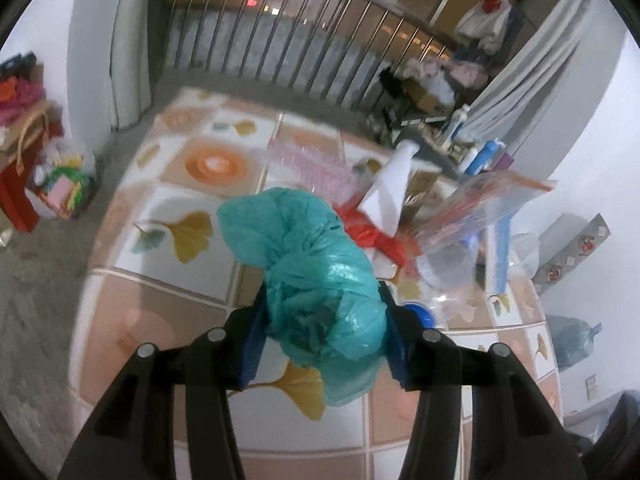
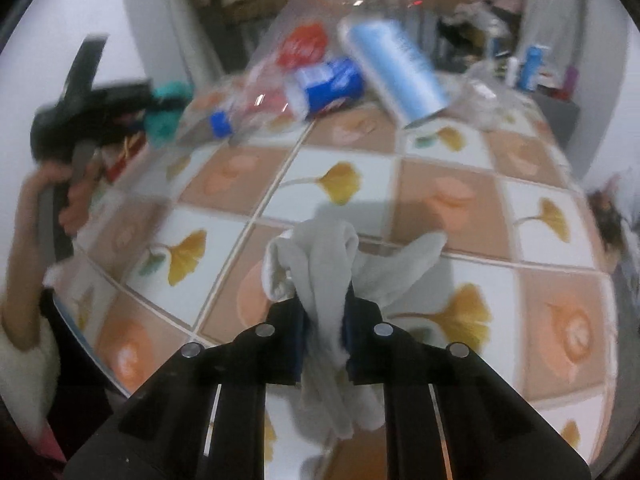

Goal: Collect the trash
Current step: 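Lift the teal bag with the left gripper while right closes on the white gloves, then open the right gripper over the blue basket dropping the gloves while left holds the teal bag above it, then open the left gripper over the basket to drop the teal bag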

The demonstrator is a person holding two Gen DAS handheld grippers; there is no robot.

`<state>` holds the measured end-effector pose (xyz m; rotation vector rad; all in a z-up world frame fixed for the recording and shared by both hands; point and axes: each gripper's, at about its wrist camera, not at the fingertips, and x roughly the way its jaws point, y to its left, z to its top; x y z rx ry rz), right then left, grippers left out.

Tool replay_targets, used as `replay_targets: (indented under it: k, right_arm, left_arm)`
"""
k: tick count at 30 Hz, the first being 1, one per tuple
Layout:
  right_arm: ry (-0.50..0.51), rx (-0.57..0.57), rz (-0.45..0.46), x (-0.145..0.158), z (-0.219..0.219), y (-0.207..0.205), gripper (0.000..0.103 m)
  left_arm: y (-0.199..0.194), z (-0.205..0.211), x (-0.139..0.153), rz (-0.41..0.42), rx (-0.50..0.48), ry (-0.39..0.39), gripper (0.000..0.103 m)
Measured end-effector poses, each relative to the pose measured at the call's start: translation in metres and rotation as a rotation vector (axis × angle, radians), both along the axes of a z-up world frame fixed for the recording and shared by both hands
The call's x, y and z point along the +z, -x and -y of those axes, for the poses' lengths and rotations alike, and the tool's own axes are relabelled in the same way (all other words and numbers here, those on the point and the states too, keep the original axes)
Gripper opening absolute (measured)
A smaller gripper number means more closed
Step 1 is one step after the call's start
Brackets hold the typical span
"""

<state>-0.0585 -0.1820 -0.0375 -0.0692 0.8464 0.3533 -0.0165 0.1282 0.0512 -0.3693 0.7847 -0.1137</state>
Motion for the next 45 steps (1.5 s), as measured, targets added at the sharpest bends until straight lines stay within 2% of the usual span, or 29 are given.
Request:
replay_targets:
  k: [1, 4, 5, 8, 11, 13, 15, 17, 20, 24, 25, 27, 29, 30, 31, 32, 34, 36, 40, 41, 43, 45]
  right_arm:
    - [-0.039, -0.028, 0.025, 0.011, 0.012, 0.009, 0.014]
    - [-0.106, -0.091, 0.083, 0.046, 0.049, 0.039, 0.014]
    - [-0.104, -0.122, 0.113, 0.058, 0.063, 0.053, 0.014]
    - [-0.056, -0.274, 0.195, 0.09, 0.123, 0.104, 0.014]
    - [-0.022, -0.468, 0.202, 0.095, 0.176, 0.143, 0.015]
    - [-0.03, -0.561, 0.153, 0.082, 0.212, 0.168, 0.015]
    - [0.015, -0.644, 0.065, 0.053, 0.243, 0.186, 0.015]
    - [0.002, -0.7, -0.035, 0.017, 0.268, 0.197, 0.015]
    - [-0.069, -0.792, -0.214, -0.067, 0.31, 0.204, 0.015]
    - [-0.114, -0.881, -0.425, -0.165, 0.348, 0.196, 0.016]
    - [-0.141, -0.885, -0.476, -0.189, 0.356, 0.192, 0.02]
    - [-0.135, -0.903, -0.561, -0.219, 0.362, 0.182, 0.031]
    - [-0.156, -0.881, -0.618, -0.236, 0.363, 0.175, 0.038]
    - [-0.164, -0.871, -0.61, -0.236, 0.361, 0.175, 0.043]
    - [-0.159, -0.862, -0.597, -0.234, 0.36, 0.172, 0.058]
    - [-0.146, -0.863, -0.59, -0.232, 0.358, 0.17, 0.066]
    - [-0.085, -0.889, -0.549, -0.22, 0.363, 0.169, 0.066]
    - [-0.07, -0.939, -0.498, -0.205, 0.371, 0.176, 0.066]
    - [-0.164, -1.073, -0.317, -0.158, 0.402, 0.201, 0.066]
    - [-0.165, -1.124, -0.246, -0.142, 0.412, 0.212, 0.066]
    - [-0.144, -1.196, -0.166, -0.126, 0.431, 0.225, 0.066]
    - [-0.151, -1.263, -0.148, -0.121, 0.449, 0.238, 0.066]
  left_arm:
    - [0.006, 0.0, 0.004, 0.017, -0.009, 0.01, 0.049]
    - [0.027, 0.009, 0.017, 0.058, -0.08, 0.104, 0.049]
    - [0.036, 0.017, 0.022, 0.075, -0.11, 0.133, 0.049]
    - [0.071, 0.05, 0.043, 0.152, -0.187, 0.149, 0.049]
    - [0.103, 0.092, 0.063, 0.208, -0.274, 0.233, 0.049]
    - [0.119, 0.127, 0.076, 0.228, -0.368, 0.267, 0.049]
    - [0.138, 0.167, 0.088, 0.247, -0.477, 0.262, 0.049]
    - [0.155, 0.2, 0.094, 0.256, -0.569, 0.261, 0.049]
    - [0.179, 0.246, 0.1, 0.259, -0.696, 0.254, 0.05]
    - [0.199, 0.301, 0.098, 0.237, -0.797, 0.189, 0.05]
    - [0.201, 0.31, 0.095, 0.223, -0.816, 0.181, 0.05]
    - [0.205, 0.333, 0.086, 0.189, -0.852, 0.154, 0.05]
    - [0.208, 0.358, 0.076, 0.151, -0.882, 0.115, 0.05]
    - [0.21, 0.364, 0.072, 0.136, -0.896, 0.104, 0.05]
    - [0.212, 0.378, 0.065, 0.109, -0.921, 0.093, 0.05]
    - [0.216, 0.388, 0.061, 0.092, -0.937, 0.088, 0.05]
    - [0.219, 0.419, 0.041, 0.026, -1.004, 0.087, 0.05]
    - [0.223, 0.445, 0.019, -0.044, -1.061, 0.09, 0.05]
    - [0.237, 0.508, -0.039, -0.199, -1.161, 0.002, 0.05]
    - [0.242, 0.525, -0.055, -0.248, -1.189, -0.02, 0.05]
    - [0.25, 0.553, -0.086, -0.313, -1.226, -0.058, 0.051]
    - [0.261, 0.582, -0.117, -0.391, -1.258, -0.092, 0.053]
